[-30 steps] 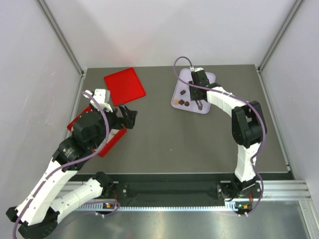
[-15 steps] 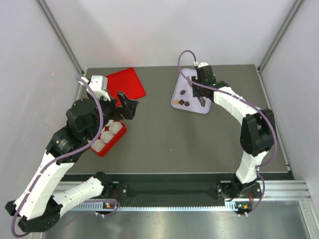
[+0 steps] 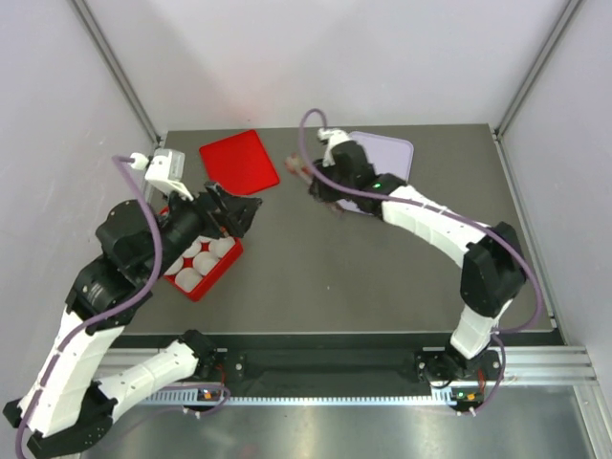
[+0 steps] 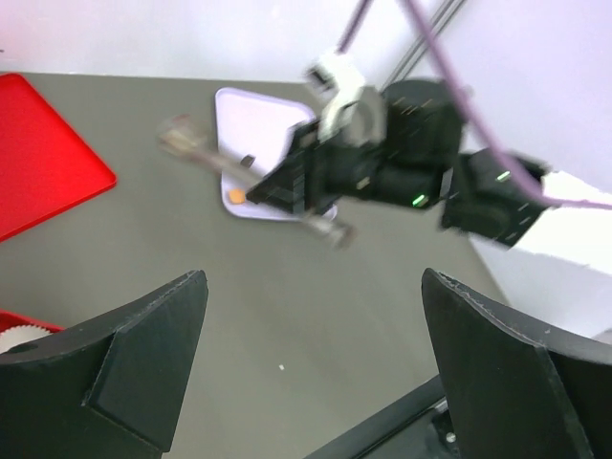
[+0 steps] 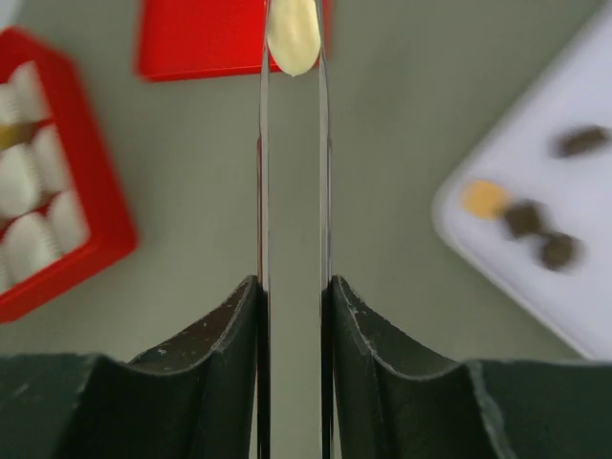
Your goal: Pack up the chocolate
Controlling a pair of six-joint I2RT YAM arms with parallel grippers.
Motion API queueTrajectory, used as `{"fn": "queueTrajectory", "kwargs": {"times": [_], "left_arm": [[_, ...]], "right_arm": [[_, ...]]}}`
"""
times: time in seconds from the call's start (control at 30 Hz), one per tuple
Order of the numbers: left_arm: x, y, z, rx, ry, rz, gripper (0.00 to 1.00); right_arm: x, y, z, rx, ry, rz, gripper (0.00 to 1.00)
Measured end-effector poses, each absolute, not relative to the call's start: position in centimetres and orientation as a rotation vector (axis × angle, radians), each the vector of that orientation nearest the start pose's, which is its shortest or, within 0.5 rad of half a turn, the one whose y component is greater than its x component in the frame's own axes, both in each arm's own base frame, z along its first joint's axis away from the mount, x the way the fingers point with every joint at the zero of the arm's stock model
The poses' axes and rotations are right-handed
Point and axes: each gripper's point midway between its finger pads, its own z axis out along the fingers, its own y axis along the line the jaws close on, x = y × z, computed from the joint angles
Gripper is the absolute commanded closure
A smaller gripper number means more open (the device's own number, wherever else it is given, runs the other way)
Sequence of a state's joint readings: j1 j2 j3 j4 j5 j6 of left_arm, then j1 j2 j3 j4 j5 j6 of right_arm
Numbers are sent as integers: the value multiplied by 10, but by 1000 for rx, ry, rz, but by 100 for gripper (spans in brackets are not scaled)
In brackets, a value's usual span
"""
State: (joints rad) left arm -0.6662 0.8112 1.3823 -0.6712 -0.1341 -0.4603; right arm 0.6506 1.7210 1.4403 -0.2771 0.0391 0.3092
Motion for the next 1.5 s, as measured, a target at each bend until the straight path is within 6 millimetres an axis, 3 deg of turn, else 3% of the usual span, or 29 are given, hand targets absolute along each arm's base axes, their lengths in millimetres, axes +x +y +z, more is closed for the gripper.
{"fn": "queueTrajectory", "kwargs": {"times": [0.13,0.27,0.43,0.5,0.67,0.83,1.03,1.5], "left_arm": [[193,-145,440,40,1668,-773,2],[178,-131,460,-3,1579,-814,2],[165,-117,478,-41,1497,-845,2],[165,-116,480,-46,1491,-845,2],[165,-115,479,-50,1490,-840,2],[165,-113,479,-53,1488,-835,2],[165,-111,480,-54,1483,-823,2],[165,-111,478,-49,1484,-814,2]], "right_arm": [[363,390,201,-480,2100,662,74],[333,460,190,-594,2081,768,74],[300,526,170,-713,2067,852,74],[287,543,165,-752,2063,873,74],[254,574,159,-828,2040,921,74],[233,590,156,-870,2029,947,74],[227,604,143,-887,2034,953,73],[208,613,116,-947,2073,936,70]]}}
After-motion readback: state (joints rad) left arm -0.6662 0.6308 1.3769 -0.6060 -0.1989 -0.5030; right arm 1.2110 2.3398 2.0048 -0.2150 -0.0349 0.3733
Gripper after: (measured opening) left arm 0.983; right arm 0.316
